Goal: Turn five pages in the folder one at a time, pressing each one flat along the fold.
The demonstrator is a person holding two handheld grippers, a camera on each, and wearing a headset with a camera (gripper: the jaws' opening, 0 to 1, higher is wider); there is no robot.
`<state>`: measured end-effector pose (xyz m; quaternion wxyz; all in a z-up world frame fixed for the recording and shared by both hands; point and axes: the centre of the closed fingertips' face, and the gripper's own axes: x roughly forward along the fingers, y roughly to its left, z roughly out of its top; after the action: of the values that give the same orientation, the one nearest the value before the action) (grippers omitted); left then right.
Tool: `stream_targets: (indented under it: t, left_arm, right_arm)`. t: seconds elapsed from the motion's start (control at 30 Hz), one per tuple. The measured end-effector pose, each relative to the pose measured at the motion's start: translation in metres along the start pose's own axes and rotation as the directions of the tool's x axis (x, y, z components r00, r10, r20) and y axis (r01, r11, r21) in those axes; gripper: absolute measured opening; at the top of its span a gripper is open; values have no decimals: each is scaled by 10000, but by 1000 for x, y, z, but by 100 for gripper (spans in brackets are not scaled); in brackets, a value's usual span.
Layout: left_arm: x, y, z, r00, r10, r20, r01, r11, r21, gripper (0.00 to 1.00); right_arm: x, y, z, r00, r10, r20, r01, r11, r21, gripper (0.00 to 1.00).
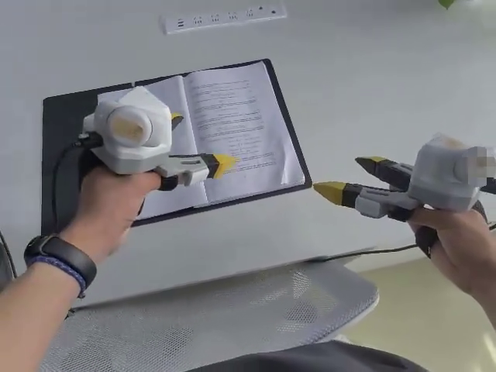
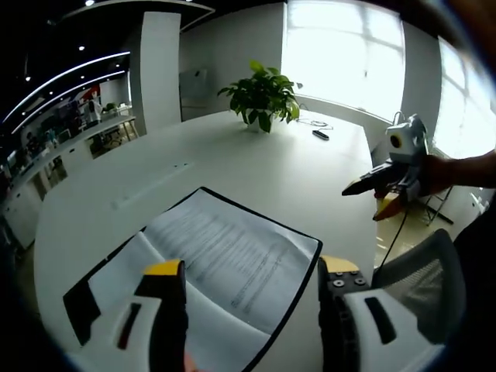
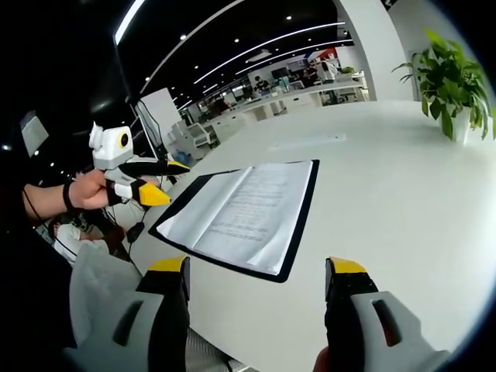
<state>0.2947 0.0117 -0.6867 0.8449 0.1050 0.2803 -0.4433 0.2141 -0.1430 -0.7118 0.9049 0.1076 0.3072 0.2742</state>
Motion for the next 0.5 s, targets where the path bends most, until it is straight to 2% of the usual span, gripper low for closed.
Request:
stream_targets:
  t: [0.5]
  left_arm:
    - [64, -34, -3, 9963, -800, -318, 801, 9968, 14, 67]
  right_arm:
    - [-2, -5, -5, 10000, -18, -29, 18, 9999, 106, 70]
